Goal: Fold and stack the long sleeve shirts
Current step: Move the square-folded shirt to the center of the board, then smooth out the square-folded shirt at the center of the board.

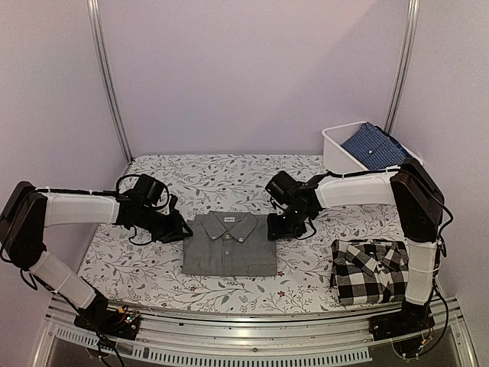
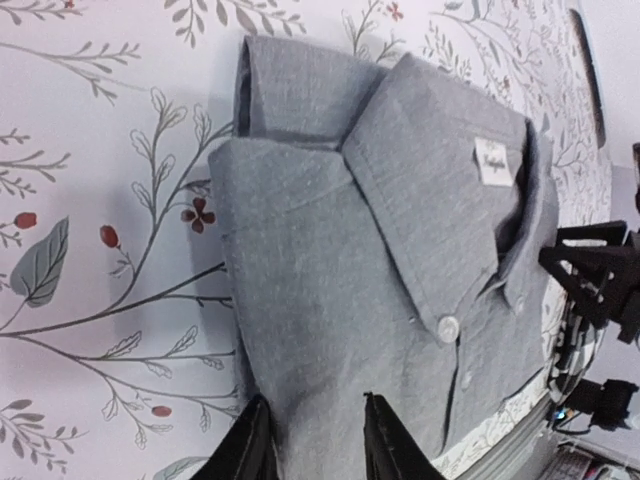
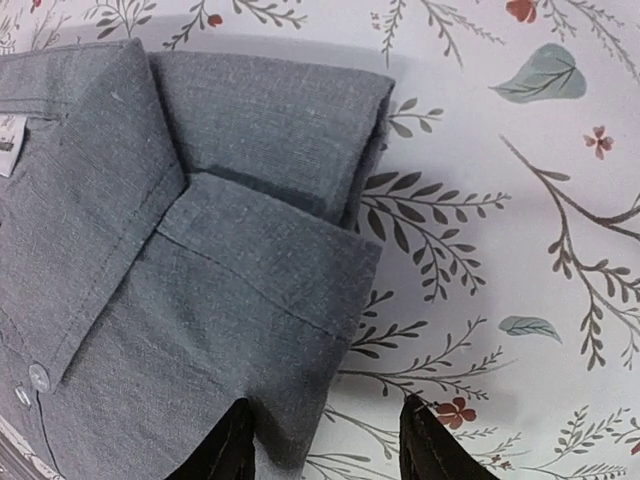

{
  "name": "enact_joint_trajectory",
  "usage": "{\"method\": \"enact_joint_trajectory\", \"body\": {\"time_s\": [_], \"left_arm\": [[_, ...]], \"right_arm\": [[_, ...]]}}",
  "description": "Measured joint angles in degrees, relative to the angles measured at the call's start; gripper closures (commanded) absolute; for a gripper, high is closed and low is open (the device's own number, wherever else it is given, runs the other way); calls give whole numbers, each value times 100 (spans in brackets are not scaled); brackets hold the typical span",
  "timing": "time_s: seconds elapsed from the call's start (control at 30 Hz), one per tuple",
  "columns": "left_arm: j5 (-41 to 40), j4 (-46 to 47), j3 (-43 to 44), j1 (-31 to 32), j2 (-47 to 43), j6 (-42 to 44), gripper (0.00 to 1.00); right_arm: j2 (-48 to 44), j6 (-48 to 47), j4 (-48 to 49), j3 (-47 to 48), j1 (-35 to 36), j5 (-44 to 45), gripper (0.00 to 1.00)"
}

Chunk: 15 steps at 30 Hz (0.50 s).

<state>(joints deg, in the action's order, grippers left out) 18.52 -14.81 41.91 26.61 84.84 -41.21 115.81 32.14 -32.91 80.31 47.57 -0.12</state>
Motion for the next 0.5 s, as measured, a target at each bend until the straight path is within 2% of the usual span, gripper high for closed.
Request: {"method": "enact_joint_trajectory", "body": {"time_s": [0.27,0.5], "left_arm": [[-177,-33,704,-17,358,374,93],[-175,35,721,-96,960,535,100]], "right_arm": [[-485,63,57,197,146,466,58],[-55,57,323,916,385,365,58]]}}
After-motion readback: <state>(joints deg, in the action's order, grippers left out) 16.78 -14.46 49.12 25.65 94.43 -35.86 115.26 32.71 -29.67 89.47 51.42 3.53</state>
